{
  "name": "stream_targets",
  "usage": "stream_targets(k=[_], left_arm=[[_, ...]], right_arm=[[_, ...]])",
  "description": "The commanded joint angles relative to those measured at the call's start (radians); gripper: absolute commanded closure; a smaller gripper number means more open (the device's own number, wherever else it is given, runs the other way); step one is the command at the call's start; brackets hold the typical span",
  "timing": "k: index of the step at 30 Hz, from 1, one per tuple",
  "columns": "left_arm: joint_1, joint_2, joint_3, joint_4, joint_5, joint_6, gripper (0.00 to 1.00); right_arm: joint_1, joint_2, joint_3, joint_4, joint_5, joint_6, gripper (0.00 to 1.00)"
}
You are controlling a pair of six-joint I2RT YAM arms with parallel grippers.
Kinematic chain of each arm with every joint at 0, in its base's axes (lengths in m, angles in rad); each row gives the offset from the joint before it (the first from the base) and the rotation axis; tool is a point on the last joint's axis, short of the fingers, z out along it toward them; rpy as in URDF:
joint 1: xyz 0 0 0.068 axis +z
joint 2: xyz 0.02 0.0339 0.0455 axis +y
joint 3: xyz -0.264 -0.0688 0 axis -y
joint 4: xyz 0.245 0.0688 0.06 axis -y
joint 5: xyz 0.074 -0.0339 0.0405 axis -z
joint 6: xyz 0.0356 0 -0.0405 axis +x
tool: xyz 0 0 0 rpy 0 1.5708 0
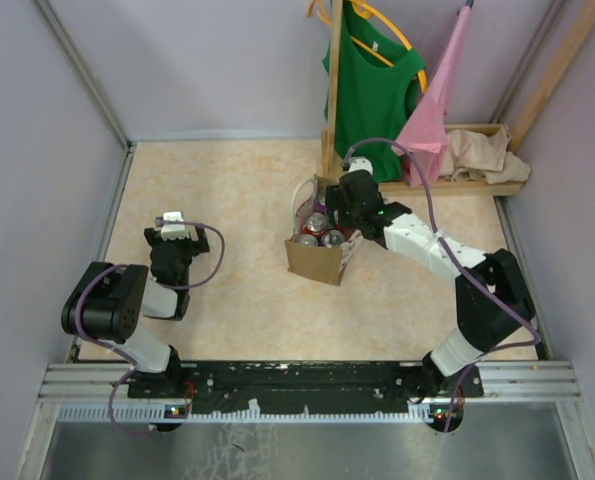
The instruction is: Take the beverage out of the canvas bag
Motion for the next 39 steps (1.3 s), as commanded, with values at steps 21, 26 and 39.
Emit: stream_targets(k=[21,26,39], left_arm=[[0.001,0.007,-0.006,0.037,-0.006,-0.010,0.00],[0.000,0.007,-0.006,0.037,-0.005,-0.010,0.00],[-0.001,0.008,-0.006,0.037,-0.006,-0.010,0.00]], right_arm=[[-0.015,0.211,0.106,-0.057,0.033,0.032,0.28],[-0.015,0.215,0.078,-0.073,0.033,0.036,0.34],[-0.015,0.206,0.146,-0.101,0.040,0.004,1.00]])
